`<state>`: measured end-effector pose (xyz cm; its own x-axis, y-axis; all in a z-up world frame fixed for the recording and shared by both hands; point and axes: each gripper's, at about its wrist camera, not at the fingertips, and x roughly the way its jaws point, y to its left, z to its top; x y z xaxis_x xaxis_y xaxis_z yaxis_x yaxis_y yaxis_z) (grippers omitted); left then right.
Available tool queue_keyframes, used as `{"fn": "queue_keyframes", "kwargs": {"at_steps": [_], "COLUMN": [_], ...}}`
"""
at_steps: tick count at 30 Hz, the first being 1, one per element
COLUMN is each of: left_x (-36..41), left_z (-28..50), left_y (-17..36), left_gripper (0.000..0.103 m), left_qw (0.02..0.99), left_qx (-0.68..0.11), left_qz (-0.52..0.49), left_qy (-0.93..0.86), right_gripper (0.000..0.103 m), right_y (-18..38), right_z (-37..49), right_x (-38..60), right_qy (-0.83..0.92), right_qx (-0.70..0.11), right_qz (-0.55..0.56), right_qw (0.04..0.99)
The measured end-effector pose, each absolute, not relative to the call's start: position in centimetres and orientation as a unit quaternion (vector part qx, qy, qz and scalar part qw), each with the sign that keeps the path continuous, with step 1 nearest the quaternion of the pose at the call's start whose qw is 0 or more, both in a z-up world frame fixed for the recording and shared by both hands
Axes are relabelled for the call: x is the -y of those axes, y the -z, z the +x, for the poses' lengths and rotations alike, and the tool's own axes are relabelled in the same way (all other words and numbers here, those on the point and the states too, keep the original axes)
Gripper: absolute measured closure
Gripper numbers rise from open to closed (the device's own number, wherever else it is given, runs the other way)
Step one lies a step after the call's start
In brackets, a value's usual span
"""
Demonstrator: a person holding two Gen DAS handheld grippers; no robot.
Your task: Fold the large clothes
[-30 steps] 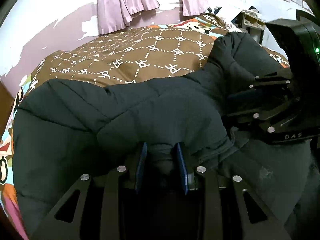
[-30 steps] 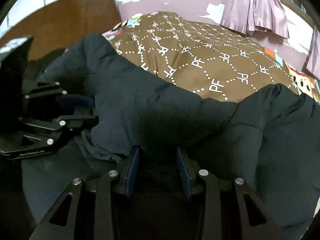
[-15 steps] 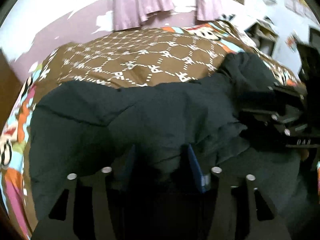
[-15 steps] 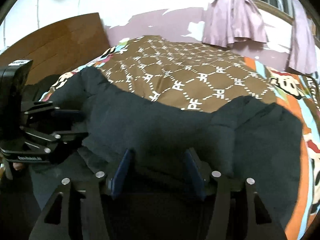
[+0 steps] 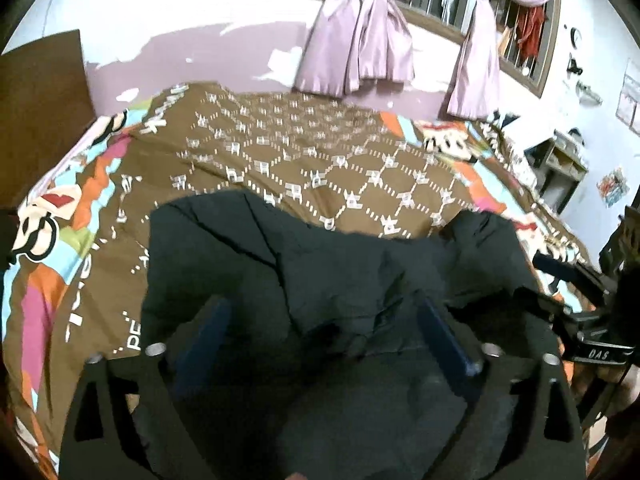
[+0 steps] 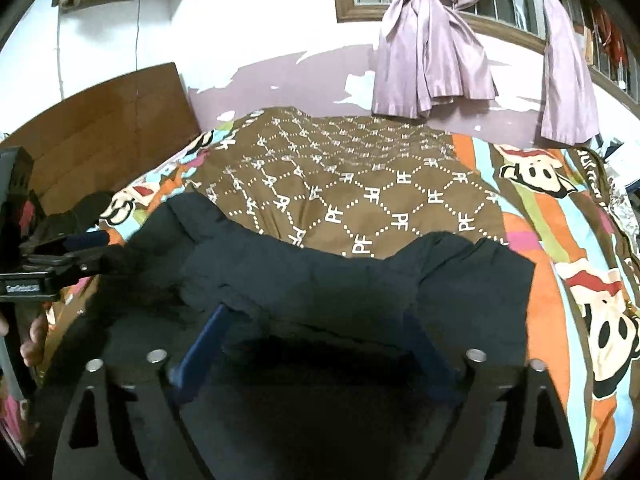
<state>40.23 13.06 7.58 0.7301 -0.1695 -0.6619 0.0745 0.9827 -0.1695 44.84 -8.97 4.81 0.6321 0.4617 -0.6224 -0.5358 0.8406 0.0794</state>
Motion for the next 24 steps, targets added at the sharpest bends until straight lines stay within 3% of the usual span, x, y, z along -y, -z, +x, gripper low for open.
{"fn": "queue_keyframes", "kwargs": {"at_steps": [11, 24], "left_x": [-11.7, -10.5], "left_z": [34.5, 25.2], "left_y": [-15.4, -23.7], "left_gripper": [0.002, 0.002], "left_qw": [0.946, 0.959], "left_qx": [-0.315, -0.268], "left_qz": [-0.048, -0.036], "left_qy": [0.069, 0.083], "right_gripper": [0.001, 0.000], "right_y": [-12.6, -20.0], "right_z": [38.8, 29.7], "right_x": [10.9, 12.3], "right_qy": [-0.273, -0.272], "right_qx": [-0.286, -0.271], "right_qz": [-0.062, -0.062], "right_qw": [0.916, 0.921]}}
